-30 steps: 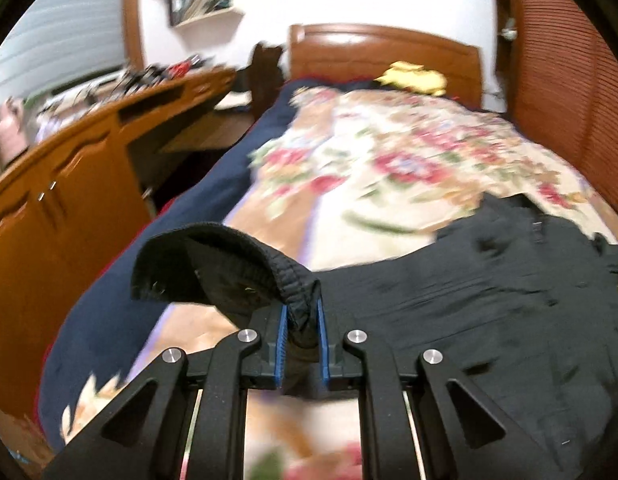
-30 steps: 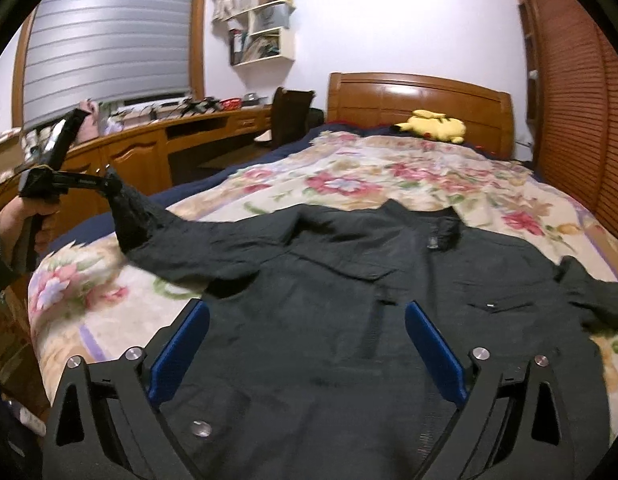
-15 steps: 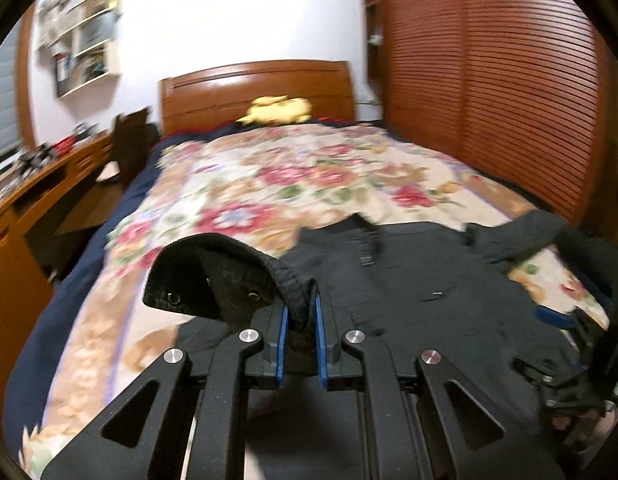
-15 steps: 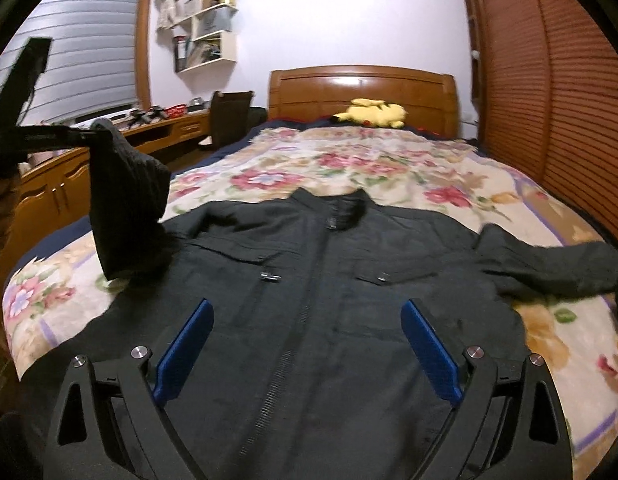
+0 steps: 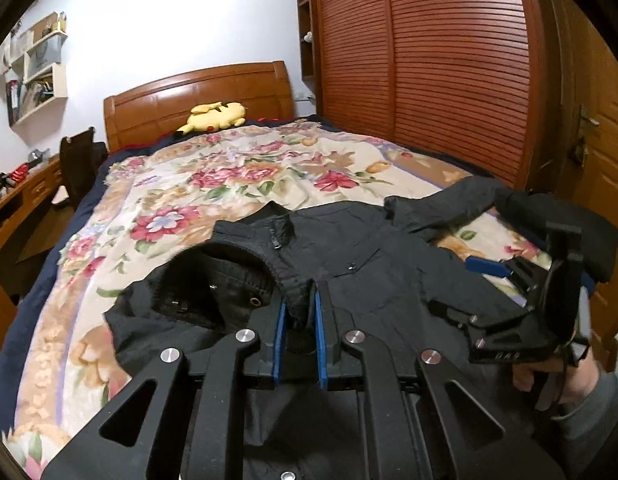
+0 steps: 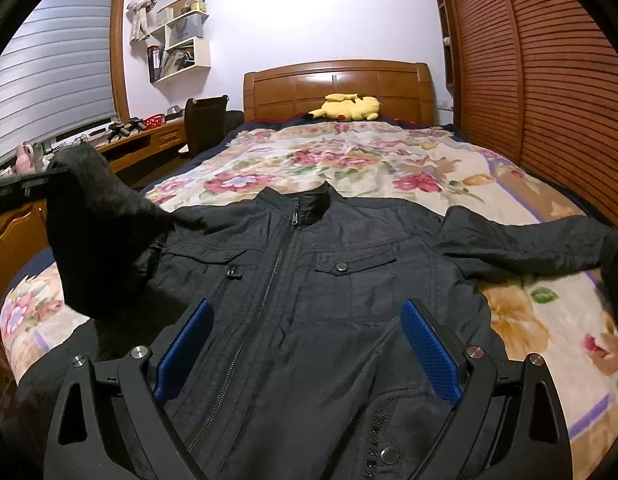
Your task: Fold large clothes
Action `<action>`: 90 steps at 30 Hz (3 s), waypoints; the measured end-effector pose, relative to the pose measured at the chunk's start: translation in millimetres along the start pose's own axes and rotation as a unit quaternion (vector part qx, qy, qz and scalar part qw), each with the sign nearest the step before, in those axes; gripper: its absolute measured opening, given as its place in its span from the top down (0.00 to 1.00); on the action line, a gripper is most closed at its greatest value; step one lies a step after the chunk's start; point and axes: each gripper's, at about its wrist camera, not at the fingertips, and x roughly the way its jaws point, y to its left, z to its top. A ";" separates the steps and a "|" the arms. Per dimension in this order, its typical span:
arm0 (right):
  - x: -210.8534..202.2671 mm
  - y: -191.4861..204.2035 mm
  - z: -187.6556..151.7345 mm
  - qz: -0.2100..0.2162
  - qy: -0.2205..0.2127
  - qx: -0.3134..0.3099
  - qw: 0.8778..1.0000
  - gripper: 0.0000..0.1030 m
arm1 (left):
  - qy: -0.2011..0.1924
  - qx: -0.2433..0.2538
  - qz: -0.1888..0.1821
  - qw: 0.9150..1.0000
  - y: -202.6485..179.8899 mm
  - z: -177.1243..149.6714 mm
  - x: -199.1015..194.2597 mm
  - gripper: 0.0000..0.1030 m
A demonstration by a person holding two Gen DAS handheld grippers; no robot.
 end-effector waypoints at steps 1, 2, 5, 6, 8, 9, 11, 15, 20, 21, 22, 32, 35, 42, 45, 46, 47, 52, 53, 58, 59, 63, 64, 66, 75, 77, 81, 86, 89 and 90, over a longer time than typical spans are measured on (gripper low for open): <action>1.8 -0.9 1.0 0.001 0.000 0.001 1.000 0.08 | 0.001 0.001 0.007 1.000 -0.3 -3.2 0.8 0.85; 2.1 -3.0 2.0 0.001 0.000 0.001 1.000 0.08 | 0.001 0.001 0.009 1.000 -0.3 -5.7 2.5 0.78; 7.4 -7.3 5.9 0.004 0.000 0.001 1.000 0.08 | -0.010 -0.007 0.013 1.000 3.1 -15.0 2.0 0.55; 10.7 -10.3 7.0 0.005 0.001 0.001 1.000 0.08 | -0.013 -0.013 0.010 1.000 6.0 -18.1 2.0 0.53; 14.5 -13.2 8.4 0.007 0.003 0.002 1.000 0.08 | -0.014 -0.028 0.003 1.000 12.4 -27.3 1.1 0.33; 15.9 -13.7 9.4 0.009 0.004 0.002 1.000 0.08 | -0.016 -0.033 0.003 0.999 14.7 -31.0 0.4 0.28; 17.1 -12.7 9.6 0.014 0.006 0.001 1.000 0.08 | -0.024 -0.039 0.013 0.999 20.1 -41.6 -1.9 0.21; 23.6 -7.8 11.6 0.031 0.012 -0.003 0.999 0.08 | -0.020 -0.053 0.027 0.998 33.5 -63.5 -1.4 0.21; 28.1 4.6 12.9 0.059 0.018 -0.016 0.998 0.09 | -0.013 -0.080 0.040 0.996 56.1 -92.2 -3.6 0.21; 28.5 8.6 12.9 0.065 0.019 -0.020 0.998 0.10 | -0.013 -0.085 0.041 0.995 60.8 -97.9 -4.7 0.21; 28.7 12.4 12.5 0.071 0.020 -0.025 0.997 0.10 | -0.013 -0.089 0.042 0.995 64.0 -101.8 -5.5 0.21; 35.1 44.5 5.8 0.140 0.047 -0.072 0.986 0.17 | -0.017 -0.092 0.054 0.994 83.9 -124.4 -15.2 0.21; 40.9 47.9 4.3 0.148 0.058 -0.086 0.984 0.20 | -0.016 -0.093 0.050 0.994 86.9 -130.0 -15.8 0.21; 52.8 51.0 5.4 0.149 0.077 -0.102 0.981 0.56 | -0.013 -0.092 0.046 0.995 86.7 -134.9 -13.7 0.21; 49.3 46.4 6.9 0.144 0.073 -0.103 0.981 0.87 | -0.010 -0.094 0.044 0.995 85.2 -135.7 -11.1 0.21; 45.4 46.0 7.9 0.138 0.066 -0.106 0.982 0.91 | -0.009 -0.094 0.044 0.995 84.5 -135.5 -10.1 0.21; 41.9 42.7 8.8 0.133 0.060 -0.108 0.983 0.92 | -0.009 -0.093 0.042 0.995 83.5 -135.3 -9.1 0.21; 16.9 27.6 6.1 0.114 0.030 -0.094 0.989 0.94 | -0.002 -0.087 0.038 0.995 78.3 -134.6 -2.6 0.21; 12.8 20.4 6.2 0.108 0.026 -0.089 0.990 0.94 | -0.002 -0.086 0.037 0.996 77.2 -134.7 -2.2 0.21; -8.1 -12.5 -0.6 0.064 0.009 -0.067 0.996 0.94 | -0.005 -0.077 0.035 0.996 70.9 -133.1 -2.0 0.21; -12.7 -20.5 -2.8 0.053 0.006 -0.062 0.997 0.94 | -0.005 -0.077 0.033 0.997 69.8 -132.6 -1.4 0.21; -34.2 -44.9 -12.7 0.008 -0.002 -0.043 0.999 0.94 | -0.004 -0.077 0.027 0.997 67.3 -131.6 0.3 0.21; -39.8 -49.3 -15.6 -0.001 -0.005 -0.038 0.999 0.94 | -0.004 -0.076 0.026 0.997 66.5 -131.4 0.1 0.21; -51.5 -55.9 -20.4 -0.017 -0.011 -0.028 0.999 0.94 | -0.006 -0.074 0.025 0.997 64.6 -130.6 -0.9 0.21; -68.5 -32.5 -31.8 -0.060 -0.018 -0.028 0.998 0.94 | -0.017 -0.074 0.008 0.997 58.5 -126.3 -7.0 0.21; -71.7 -30.1 -36.5 -0.046 -0.005 -0.017 0.999 0.94 | -0.020 -0.072 0.003 0.997 56.8 -125.2 -9.4 0.21; -86.0 -32.8 -45.3 -0.038 0.013 -0.004 0.999 0.88 | -0.026 -0.067 -0.004 0.997 53.3 -121.4 -12.4 0.21; -104.1 -41.7 -36.8 -0.057 -0.008 -0.002 0.998 0.44 | -0.030 -0.062 -0.018 0.997 45.9 -117.0 -14.3 0.21; -96.7 -47.9 -26.4 -0.067 -0.006 -0.007 0.998 0.40 | -0.029 -0.056 -0.019 0.998 39.7 -114.7 -12.2 0.21; -90.5 -48.9 -23.5 -0.068 0.001 -0.010 0.998 0.40 | -0.028 -0.055 -0.020 0.998 37.6 -114.0 -11.2 0.21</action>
